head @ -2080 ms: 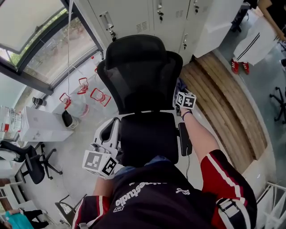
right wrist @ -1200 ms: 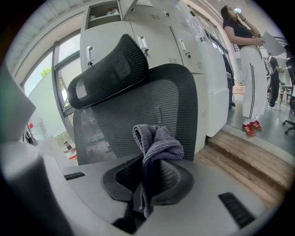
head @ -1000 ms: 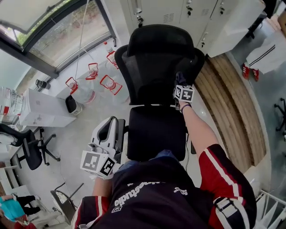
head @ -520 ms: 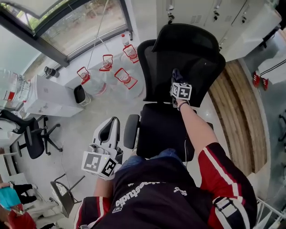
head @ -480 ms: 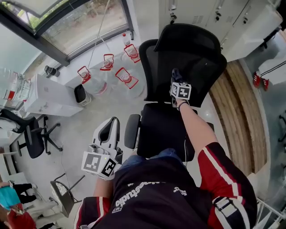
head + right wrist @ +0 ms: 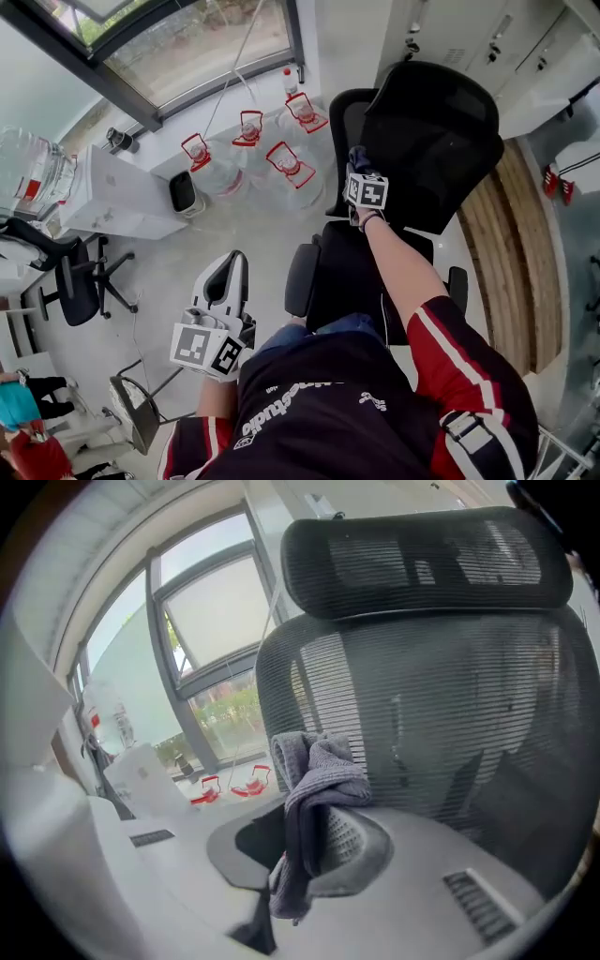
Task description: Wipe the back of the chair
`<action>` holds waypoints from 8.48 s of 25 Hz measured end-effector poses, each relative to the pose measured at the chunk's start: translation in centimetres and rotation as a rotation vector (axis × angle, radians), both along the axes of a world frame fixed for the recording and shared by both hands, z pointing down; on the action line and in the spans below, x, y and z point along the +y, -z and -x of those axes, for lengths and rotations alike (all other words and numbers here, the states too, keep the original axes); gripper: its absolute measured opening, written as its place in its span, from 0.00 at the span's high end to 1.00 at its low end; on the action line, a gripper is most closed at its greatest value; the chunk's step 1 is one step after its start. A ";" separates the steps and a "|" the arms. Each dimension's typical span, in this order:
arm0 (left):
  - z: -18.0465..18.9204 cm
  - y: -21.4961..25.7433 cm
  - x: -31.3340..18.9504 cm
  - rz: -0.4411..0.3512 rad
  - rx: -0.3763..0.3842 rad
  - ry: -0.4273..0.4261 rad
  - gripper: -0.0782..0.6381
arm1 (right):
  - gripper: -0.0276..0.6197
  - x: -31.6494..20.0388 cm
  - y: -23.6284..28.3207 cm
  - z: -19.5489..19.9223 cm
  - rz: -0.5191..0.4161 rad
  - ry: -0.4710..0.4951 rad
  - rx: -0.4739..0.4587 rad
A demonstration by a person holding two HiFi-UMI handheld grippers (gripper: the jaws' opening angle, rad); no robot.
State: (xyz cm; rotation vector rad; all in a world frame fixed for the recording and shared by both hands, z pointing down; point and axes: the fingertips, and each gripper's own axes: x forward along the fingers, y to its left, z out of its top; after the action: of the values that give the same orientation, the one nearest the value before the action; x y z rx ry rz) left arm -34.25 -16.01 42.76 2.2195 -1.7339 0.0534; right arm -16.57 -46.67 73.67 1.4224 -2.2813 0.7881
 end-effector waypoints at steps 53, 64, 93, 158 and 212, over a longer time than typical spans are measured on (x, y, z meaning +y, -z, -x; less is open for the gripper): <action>-5.9 -3.0 -2.8 0.045 0.037 -0.083 0.85 | 0.87 7.7 -7.2 2.1 0.085 0.190 -0.045; -5.0 -3.6 -2.9 0.067 0.025 -0.064 0.86 | 0.87 6.1 -9.5 1.6 0.101 0.180 0.027; -22.5 -3.2 -3.1 0.039 -0.006 -0.235 0.86 | 0.87 6.6 -11.3 -28.8 0.126 -0.128 0.117; -21.6 5.2 9.2 -0.123 -0.026 -0.268 0.85 | 0.86 39.7 35.8 -18.4 -0.412 0.294 -0.070; -27.3 12.0 34.1 -0.248 0.017 -0.374 0.85 | 0.86 65.6 41.1 -22.2 -0.519 0.175 -0.085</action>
State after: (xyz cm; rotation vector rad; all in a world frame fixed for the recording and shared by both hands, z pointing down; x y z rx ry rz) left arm -6.95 18.08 30.80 2.6905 -1.3561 -0.0993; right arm 5.67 18.89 32.56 1.3722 -2.7630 0.2085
